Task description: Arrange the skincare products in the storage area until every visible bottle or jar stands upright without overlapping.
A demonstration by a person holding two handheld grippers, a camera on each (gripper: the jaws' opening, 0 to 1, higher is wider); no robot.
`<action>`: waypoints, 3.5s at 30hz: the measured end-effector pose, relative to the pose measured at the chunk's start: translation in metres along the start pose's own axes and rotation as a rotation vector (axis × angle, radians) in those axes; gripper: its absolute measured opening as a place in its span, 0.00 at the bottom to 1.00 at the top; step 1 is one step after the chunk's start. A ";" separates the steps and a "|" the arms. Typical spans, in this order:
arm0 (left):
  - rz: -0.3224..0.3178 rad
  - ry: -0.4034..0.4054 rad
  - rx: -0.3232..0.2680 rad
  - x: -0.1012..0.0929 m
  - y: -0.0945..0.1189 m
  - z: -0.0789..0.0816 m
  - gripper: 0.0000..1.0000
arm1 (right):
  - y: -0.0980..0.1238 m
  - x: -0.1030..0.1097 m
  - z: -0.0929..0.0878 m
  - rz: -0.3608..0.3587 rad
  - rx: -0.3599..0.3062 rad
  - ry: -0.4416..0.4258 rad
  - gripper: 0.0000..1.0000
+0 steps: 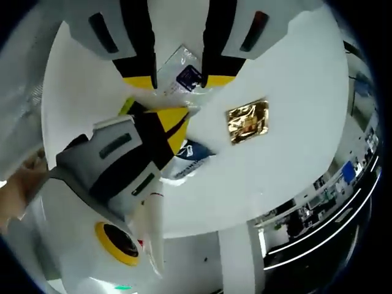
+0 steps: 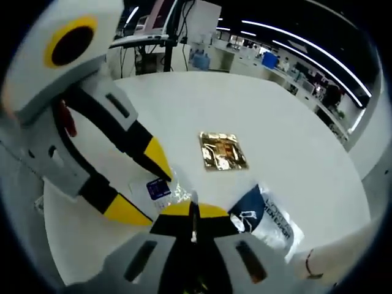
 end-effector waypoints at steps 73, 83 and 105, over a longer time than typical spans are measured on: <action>0.024 0.035 0.013 -0.001 0.020 0.003 0.46 | 0.064 0.028 -0.029 0.010 -0.205 -0.240 0.56; 0.034 0.080 0.019 -0.001 0.036 -0.002 0.59 | 0.092 0.034 -0.039 -0.015 -0.265 -0.319 0.64; 0.019 0.172 0.014 -0.014 0.076 -0.003 0.83 | 0.162 0.030 -0.069 -0.152 -0.343 -0.427 0.82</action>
Point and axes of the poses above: the point that each gripper's makers call its tool centre point, and the gripper's own axes: y roughly backward along the fingers, x roughly to its left, z roughly out of its top, the point moved 2 cm from there along y, roughly backward along the fingers, and after that the axes turned 12 degrees about z, right-handed, at the moved point
